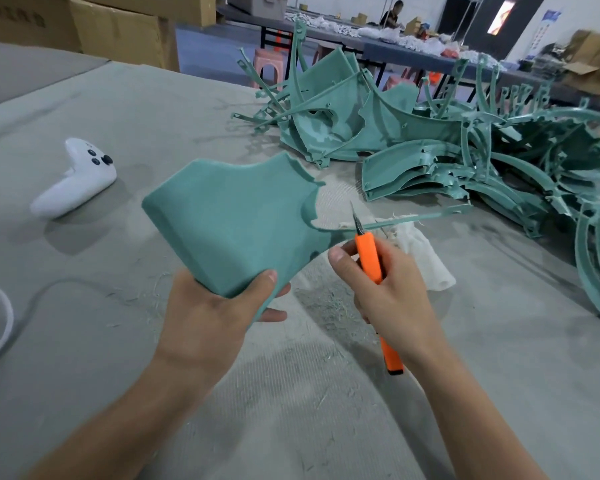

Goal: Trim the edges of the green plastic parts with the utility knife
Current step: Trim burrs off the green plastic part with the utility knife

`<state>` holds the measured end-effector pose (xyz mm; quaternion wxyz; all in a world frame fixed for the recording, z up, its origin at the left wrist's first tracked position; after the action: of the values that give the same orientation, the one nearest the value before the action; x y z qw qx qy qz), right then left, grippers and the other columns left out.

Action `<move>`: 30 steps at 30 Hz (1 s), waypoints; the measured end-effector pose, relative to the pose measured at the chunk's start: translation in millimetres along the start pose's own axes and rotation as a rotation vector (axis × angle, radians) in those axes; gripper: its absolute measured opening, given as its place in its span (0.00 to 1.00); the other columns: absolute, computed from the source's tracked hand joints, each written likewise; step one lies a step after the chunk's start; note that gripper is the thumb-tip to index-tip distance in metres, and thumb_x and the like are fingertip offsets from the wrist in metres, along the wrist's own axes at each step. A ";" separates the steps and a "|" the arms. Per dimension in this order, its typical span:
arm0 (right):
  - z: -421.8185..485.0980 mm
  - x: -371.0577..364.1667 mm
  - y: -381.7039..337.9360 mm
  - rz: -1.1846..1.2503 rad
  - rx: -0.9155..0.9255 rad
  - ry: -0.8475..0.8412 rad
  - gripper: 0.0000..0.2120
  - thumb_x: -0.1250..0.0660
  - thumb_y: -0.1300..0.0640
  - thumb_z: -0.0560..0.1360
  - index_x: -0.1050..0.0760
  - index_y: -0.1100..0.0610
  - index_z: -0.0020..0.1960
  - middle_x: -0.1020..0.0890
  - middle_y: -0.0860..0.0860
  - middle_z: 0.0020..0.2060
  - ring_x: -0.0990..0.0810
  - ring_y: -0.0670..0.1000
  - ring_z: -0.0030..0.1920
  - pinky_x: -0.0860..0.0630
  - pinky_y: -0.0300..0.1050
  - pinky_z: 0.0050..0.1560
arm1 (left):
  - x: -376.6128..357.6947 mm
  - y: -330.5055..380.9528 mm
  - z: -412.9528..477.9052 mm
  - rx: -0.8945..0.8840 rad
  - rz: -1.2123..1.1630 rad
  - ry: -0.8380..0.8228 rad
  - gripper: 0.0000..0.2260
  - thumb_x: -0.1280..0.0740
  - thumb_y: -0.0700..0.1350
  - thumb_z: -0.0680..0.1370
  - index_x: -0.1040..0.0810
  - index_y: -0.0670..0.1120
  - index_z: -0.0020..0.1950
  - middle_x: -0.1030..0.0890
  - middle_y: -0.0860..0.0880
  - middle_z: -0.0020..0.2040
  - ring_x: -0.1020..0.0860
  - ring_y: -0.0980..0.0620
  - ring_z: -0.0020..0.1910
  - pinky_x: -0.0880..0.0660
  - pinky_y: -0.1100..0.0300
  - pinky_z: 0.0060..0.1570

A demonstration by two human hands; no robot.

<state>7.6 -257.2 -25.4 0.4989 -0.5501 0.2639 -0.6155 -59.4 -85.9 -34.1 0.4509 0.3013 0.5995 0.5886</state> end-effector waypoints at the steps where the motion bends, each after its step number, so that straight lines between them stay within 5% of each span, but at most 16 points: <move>1: -1.1 -0.3 -0.4 -0.005 0.011 -0.008 0.18 0.32 0.42 0.77 0.28 0.56 0.40 0.33 0.48 0.26 0.33 0.48 0.28 0.33 0.45 0.30 | -0.3 0.0 0.0 -0.018 -0.004 0.010 0.08 0.30 0.31 0.74 0.19 0.42 0.48 0.14 0.47 0.40 0.15 0.47 0.38 0.19 0.52 0.30; 4: -3.9 -1.9 -1.4 -0.006 0.012 -0.038 0.29 0.40 0.34 0.74 0.29 0.62 0.45 0.32 0.59 0.32 0.35 0.50 0.30 0.35 0.48 0.31 | 0.3 0.5 0.2 -0.066 0.014 0.048 0.07 0.31 0.31 0.74 0.19 0.40 0.49 0.14 0.48 0.40 0.15 0.48 0.38 0.19 0.52 0.31; 10: -5.8 -4.1 -3.0 -0.064 0.004 -0.095 0.34 0.46 0.31 0.74 0.28 0.64 0.48 0.33 0.53 0.30 0.35 0.50 0.29 0.35 0.56 0.31 | 2.2 -0.5 -1.6 -0.135 0.134 0.078 0.08 0.29 0.34 0.73 0.19 0.47 0.44 0.14 0.53 0.39 0.15 0.49 0.35 0.19 0.40 0.36; 15: -5.1 -2.9 -1.5 0.155 -0.103 -0.146 0.26 0.43 0.34 0.77 0.22 0.56 0.48 0.32 0.45 0.27 0.36 0.46 0.24 0.38 0.39 0.25 | 2.9 0.1 -2.7 -0.167 0.154 0.090 0.06 0.29 0.44 0.68 0.19 0.48 0.44 0.15 0.53 0.41 0.15 0.51 0.35 0.19 0.43 0.33; 25: -8.2 -2.4 -4.1 0.569 -0.368 -0.410 0.28 0.43 0.35 0.76 0.18 0.58 0.53 0.31 0.51 0.29 0.37 0.47 0.19 0.37 0.38 0.22 | 4.1 -1.3 -1.5 -0.167 0.182 0.104 0.10 0.29 0.46 0.67 0.19 0.46 0.47 0.15 0.55 0.41 0.15 0.53 0.35 0.19 0.42 0.32; 30: -7.3 -5.2 -1.7 0.668 -0.453 -0.472 0.30 0.43 0.34 0.77 0.17 0.59 0.53 0.31 0.50 0.27 0.38 0.45 0.18 0.38 0.36 0.21 | 5.3 -2.5 -1.1 -0.178 0.187 0.100 0.06 0.26 0.43 0.69 0.19 0.48 0.44 0.15 0.55 0.39 0.15 0.51 0.34 0.19 0.50 0.30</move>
<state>-0.3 -253.5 -28.0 0.5834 -0.6552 0.4334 -0.2060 -62.2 -81.9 -37.7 0.3887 0.2850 0.5357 0.6933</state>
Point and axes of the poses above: each hand's wrist, its own z-axis towards the middle knuckle, its own x-axis out of the back of the hand, y = z × x, the point moved 1 cm from there along z, towards the middle knuckle
